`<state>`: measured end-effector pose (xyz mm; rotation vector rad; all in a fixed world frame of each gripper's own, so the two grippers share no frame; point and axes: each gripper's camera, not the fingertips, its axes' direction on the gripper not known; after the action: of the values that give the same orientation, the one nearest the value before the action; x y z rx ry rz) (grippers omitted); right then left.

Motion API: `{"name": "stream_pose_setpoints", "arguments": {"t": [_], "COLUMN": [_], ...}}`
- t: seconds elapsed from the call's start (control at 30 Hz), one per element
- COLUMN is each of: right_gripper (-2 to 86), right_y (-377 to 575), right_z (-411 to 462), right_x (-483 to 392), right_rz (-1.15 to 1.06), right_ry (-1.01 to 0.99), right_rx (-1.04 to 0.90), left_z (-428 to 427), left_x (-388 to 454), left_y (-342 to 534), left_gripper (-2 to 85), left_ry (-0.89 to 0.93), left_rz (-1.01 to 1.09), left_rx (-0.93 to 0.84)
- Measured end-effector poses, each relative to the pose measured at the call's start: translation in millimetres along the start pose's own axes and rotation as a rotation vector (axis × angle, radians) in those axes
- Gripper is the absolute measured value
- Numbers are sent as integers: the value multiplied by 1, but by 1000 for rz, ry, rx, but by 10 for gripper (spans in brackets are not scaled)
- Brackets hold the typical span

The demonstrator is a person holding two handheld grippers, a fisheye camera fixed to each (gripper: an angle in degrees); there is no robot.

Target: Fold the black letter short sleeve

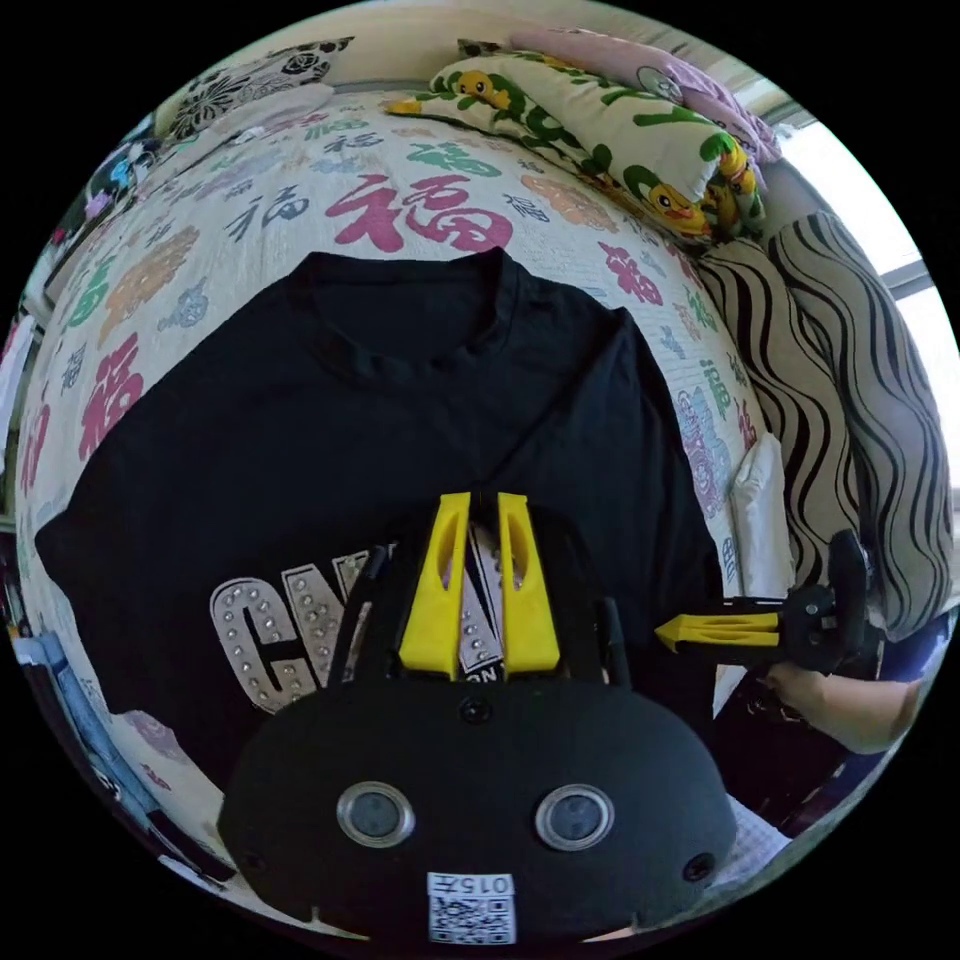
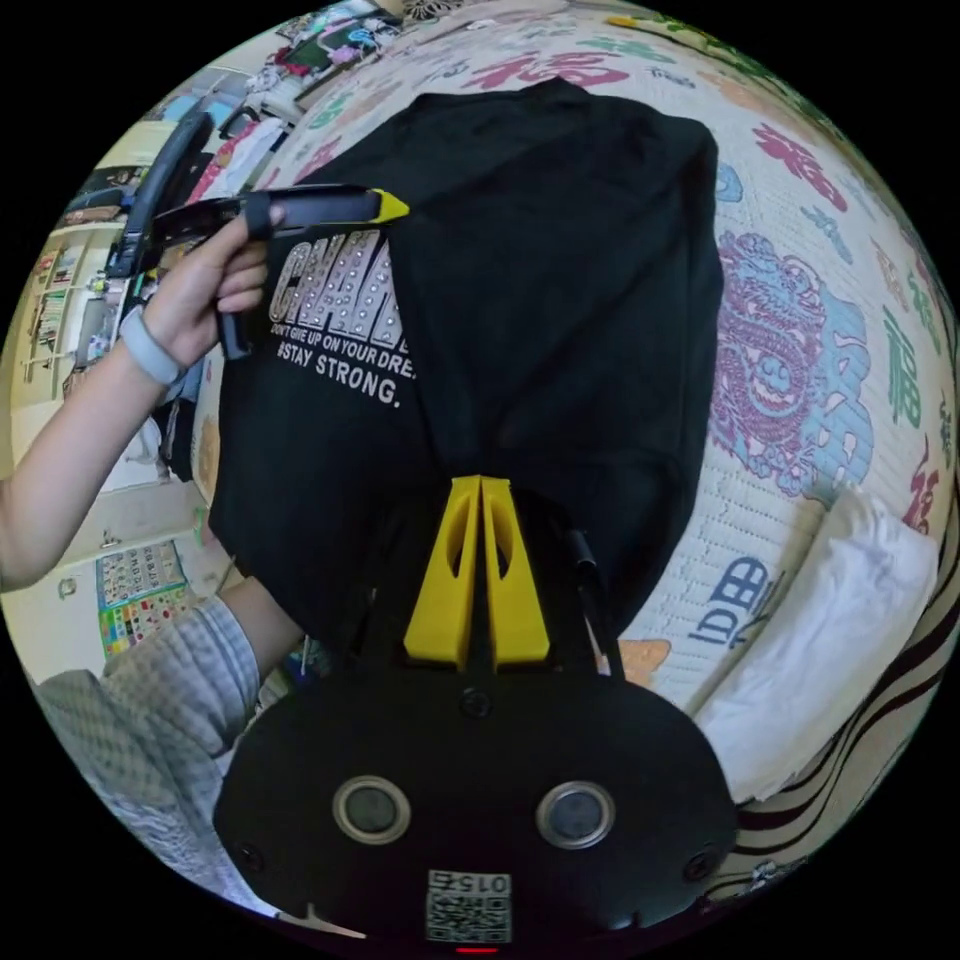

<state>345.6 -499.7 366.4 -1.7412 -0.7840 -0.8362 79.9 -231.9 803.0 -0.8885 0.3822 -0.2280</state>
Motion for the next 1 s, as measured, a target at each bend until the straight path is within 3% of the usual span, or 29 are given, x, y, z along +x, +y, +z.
{"name": "stream_pose_setpoints", "arguments": {"t": [0.2,0.33,0.43,0.6,0.8,1.0], "right_gripper": [-3,19,60,98,98,73], "right_y": [-34,-103,-171,-281,-381,-438], "right_z": [-40,-52,-38,4,67,123], "right_x": [-33,-102,-168,-277,-373,-405], "right_rz": [21,-103,-244,-397,-400,-279], "right_ry": [7,-1,-80,-157,-20,171], "right_rx": [127,232,197,86,-45,-162], "left_z": [-97,-149,-166,-177,-157,-171], "left_x": [-99,-190,-245,-308,-340,-344], "left_y": [113,216,262,289,284,308], "left_gripper": [84,88,94,104,91,4], "left_ry": [-17,-108,-126,-57,21,46], "left_rz": [-380,-688,-805,-870,-829,-809], "left_rx": [236,351,379,459,395,440]}}
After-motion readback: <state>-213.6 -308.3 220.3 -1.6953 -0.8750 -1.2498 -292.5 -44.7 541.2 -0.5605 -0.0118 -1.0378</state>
